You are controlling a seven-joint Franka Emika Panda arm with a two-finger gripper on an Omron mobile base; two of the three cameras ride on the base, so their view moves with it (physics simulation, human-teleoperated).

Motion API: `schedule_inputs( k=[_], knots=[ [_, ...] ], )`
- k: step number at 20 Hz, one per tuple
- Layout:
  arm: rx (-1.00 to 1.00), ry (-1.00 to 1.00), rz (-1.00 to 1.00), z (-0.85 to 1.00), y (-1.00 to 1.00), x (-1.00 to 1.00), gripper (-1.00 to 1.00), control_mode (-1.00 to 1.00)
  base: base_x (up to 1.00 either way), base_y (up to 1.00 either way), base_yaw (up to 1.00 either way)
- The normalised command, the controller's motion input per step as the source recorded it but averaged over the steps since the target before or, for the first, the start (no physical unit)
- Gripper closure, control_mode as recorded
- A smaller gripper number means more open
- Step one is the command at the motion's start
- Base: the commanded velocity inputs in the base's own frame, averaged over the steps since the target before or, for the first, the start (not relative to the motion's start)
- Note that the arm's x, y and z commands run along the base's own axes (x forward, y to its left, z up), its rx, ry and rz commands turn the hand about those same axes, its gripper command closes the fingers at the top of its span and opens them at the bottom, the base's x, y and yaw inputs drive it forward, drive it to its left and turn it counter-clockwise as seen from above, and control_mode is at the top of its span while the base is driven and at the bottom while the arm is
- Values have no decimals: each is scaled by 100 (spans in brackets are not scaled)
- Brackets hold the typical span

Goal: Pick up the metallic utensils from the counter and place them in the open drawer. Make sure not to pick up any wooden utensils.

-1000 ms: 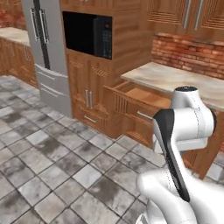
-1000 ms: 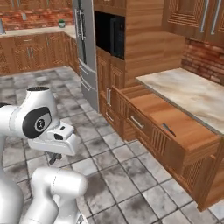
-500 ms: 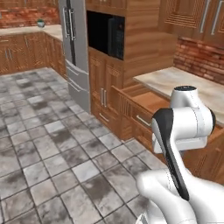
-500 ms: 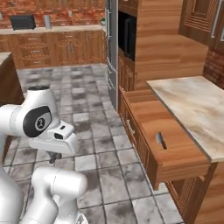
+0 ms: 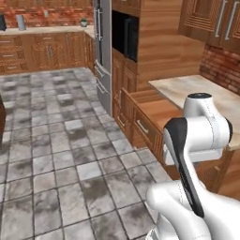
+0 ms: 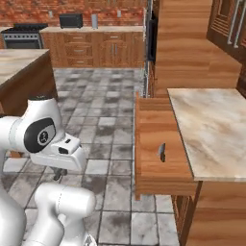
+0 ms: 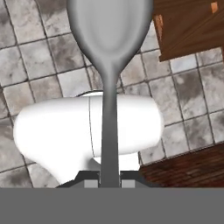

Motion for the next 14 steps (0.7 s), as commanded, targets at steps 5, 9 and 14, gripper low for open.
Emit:
schedule_inputs(
  k=[5, 9, 14],
  knots=[
    [0, 0, 0, 0, 0, 0, 100, 100, 0, -93, 14],
    [0, 0, 0, 0, 0, 0, 100, 100, 0, -57, -5],
    [0, 0, 0, 0, 0, 0, 100, 100, -8, -39, -10]
  ],
)
